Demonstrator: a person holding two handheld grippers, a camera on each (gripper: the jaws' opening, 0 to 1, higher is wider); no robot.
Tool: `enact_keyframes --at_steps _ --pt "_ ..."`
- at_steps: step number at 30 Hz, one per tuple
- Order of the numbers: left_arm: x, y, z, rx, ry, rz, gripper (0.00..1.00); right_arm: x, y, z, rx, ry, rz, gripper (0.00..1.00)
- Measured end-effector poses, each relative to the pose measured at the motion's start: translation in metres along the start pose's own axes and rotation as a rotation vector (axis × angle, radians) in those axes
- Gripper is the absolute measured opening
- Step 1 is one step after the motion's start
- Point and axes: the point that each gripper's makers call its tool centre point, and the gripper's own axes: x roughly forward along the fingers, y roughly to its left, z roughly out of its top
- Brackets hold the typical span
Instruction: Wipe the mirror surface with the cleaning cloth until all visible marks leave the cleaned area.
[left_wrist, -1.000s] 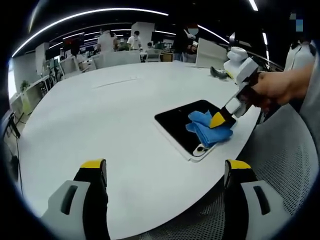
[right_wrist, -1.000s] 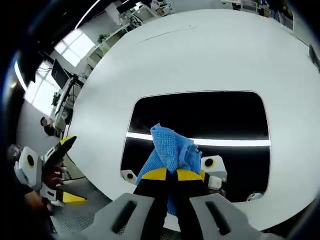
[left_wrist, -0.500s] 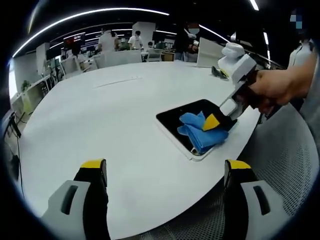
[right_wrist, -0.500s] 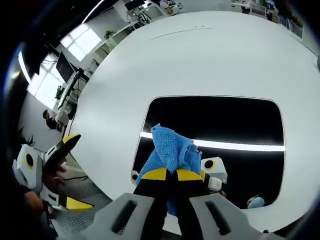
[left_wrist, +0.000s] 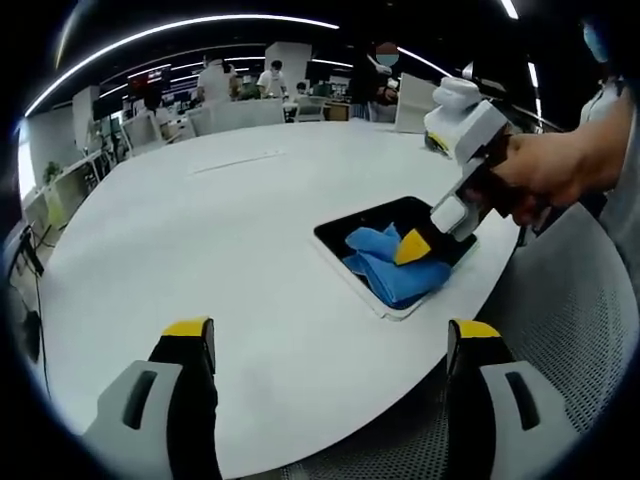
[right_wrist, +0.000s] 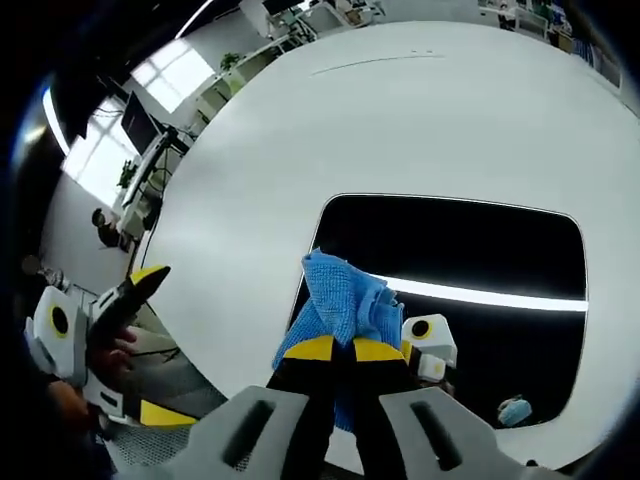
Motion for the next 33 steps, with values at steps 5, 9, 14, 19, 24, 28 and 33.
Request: enact_keyframes --at_steps 5,9,14,19,24,28,33 --pt "0.0003 -0.0009 -0.0002 0.004 0.003 -0.003 0.95 0.0027 0.0052 0.0020 0.008 -0.001 0.015 0.00" --pt "0.0003 0.0005 0.0002 0.004 0.004 0.005 0.95 0.0047 0.0057 0.0040 0.014 0.006 0.022 0.00" --pt "0.0006 -0.0002 0.0005 0.004 0.003 0.002 0.95 0.0039 0.0060 0.0022 0.029 0.007 0.022 0.00" --pt "0.0009 -0.0005 -0.0005 0.008 0.007 -0.002 0.96 0.0028 0.0064 0.0034 -0.002 0.008 0.012 0.00" --pt "0.0011 -0.0006 -0.0004 0.006 0.006 -0.006 0.96 0.0026 0.0074 0.0035 -0.040 0.012 -0.009 0.00" --pt "0.0013 0.0003 -0.0009 0.006 0.009 -0.001 0.96 0.0023 0.0062 0.0033 -0.063 0.013 -0.013 0.00" --pt "0.0017 -0.0007 -0.0010 0.004 0.008 -0.006 0.97 0.0028 0.0051 0.0053 -0.057 0.020 -0.006 0.00"
